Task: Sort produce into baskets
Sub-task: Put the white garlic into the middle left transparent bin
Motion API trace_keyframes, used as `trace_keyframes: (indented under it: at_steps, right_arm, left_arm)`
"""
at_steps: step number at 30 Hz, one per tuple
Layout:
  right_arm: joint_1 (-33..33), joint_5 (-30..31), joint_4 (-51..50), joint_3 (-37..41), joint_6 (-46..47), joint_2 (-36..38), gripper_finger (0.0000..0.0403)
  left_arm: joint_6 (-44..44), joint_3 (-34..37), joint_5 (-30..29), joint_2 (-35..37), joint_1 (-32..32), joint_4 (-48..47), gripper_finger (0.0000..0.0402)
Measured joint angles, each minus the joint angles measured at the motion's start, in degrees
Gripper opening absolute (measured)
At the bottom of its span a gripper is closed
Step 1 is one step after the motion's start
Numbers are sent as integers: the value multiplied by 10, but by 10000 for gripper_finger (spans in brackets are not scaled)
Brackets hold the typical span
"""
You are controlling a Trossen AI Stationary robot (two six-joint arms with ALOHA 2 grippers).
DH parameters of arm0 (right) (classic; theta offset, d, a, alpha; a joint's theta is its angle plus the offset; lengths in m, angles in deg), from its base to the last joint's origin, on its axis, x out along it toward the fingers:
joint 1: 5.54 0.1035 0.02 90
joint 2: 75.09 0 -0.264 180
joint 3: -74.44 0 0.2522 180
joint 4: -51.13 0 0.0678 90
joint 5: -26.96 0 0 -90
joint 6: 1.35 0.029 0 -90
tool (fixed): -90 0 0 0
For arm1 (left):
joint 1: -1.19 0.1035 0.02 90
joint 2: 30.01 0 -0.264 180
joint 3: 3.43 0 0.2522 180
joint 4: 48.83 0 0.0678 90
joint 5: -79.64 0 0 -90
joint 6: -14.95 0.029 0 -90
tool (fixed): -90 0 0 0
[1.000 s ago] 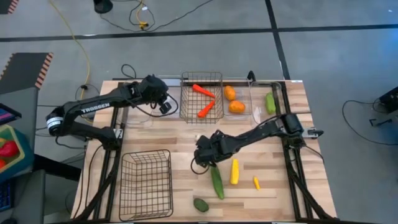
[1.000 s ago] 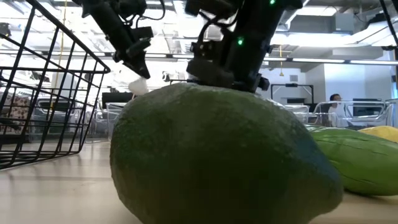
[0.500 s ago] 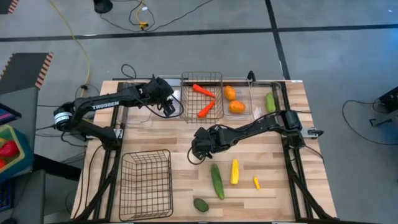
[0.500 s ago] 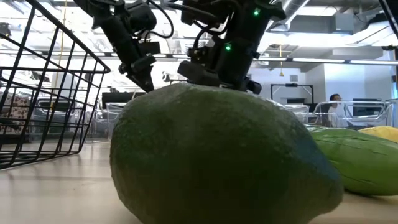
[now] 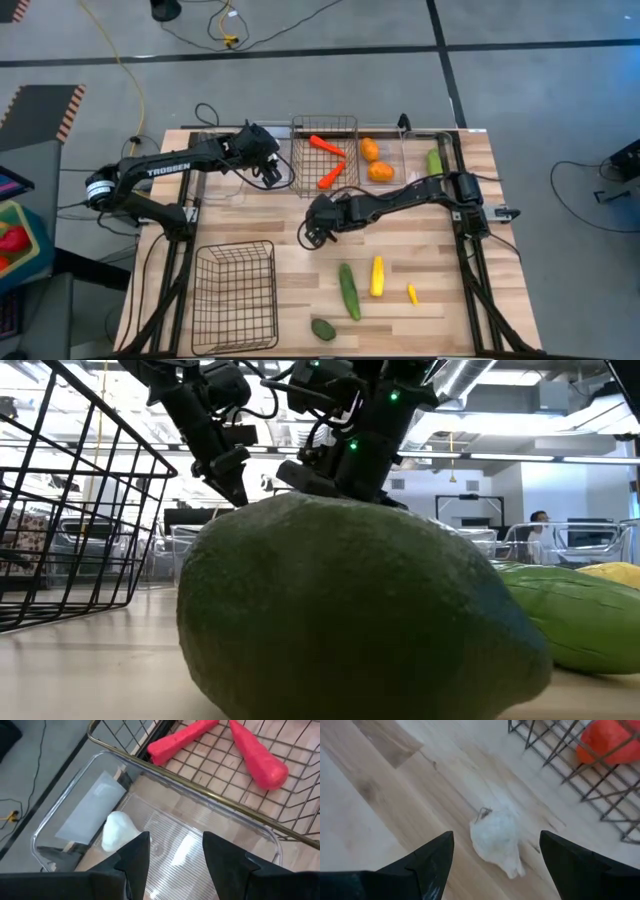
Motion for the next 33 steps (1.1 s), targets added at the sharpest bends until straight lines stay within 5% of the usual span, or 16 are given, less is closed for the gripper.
trace_keyframes:
  at_steps: [21,33]
  right_arm:
    - [-9,15,31,18,16,0,321]
    - [-8,-2,60,16,26,-65,317]
  left_arm:
    - [-2,0,25,0,0,0,171]
    - [-2,0,29,0,0,-1,171]
